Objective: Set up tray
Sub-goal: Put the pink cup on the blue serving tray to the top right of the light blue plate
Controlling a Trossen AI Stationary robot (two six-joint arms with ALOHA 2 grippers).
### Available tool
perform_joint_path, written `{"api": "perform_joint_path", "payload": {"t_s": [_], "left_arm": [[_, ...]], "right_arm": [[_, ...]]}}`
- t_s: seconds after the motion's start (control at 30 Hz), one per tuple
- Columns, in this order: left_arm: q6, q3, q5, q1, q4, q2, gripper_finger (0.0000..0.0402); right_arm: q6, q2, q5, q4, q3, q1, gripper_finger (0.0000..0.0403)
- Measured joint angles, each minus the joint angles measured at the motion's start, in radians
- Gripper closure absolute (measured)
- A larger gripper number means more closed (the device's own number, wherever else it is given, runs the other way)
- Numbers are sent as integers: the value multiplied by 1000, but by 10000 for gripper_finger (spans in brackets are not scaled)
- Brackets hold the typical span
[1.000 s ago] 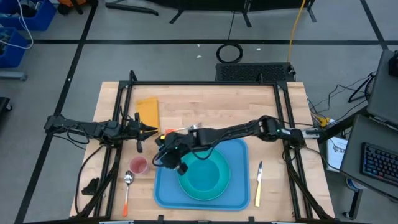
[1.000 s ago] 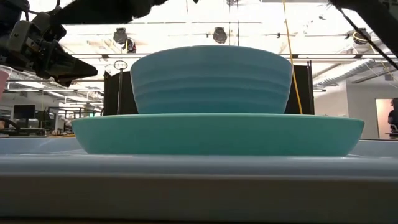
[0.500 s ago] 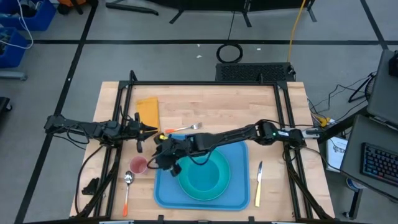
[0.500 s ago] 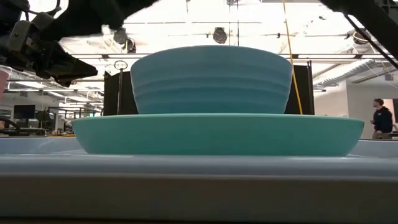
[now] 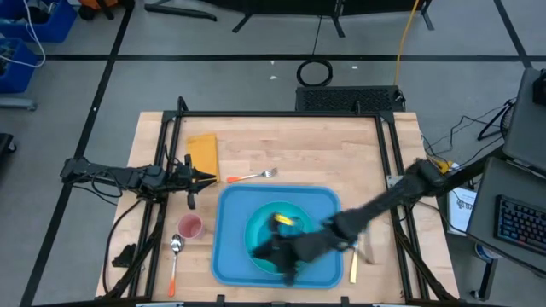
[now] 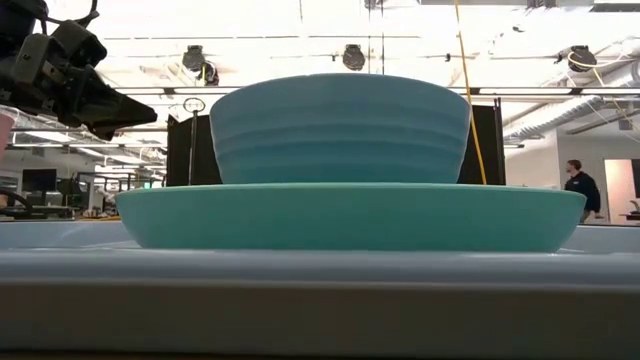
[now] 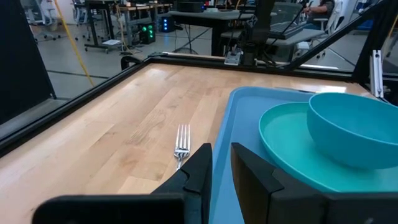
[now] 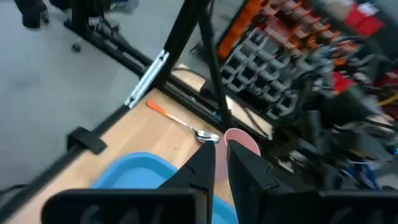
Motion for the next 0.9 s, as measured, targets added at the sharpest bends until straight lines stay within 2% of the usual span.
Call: {"api": "perform_joint_path", "payload": {"t_s": [0.17, 0.33, 0.6, 0.8, 0.9], "left_arm": [[0, 0, 0, 0, 0, 0, 339], [0, 0, 0, 0, 0, 0, 339], [-4, 0, 0, 0, 16, 0, 339], [-10, 0, 1, 0, 139, 0, 339], [-84, 0, 15, 0, 243, 0, 339]], "right_arm": [[21, -167, 305, 227, -272, 146, 357], [-31, -251, 502, 519, -473, 254, 318], [-156, -332, 635, 875, -668, 354, 285], [-80, -370, 636, 926, -762, 394, 286], [-15, -371, 636, 924, -790, 405, 288]]}}
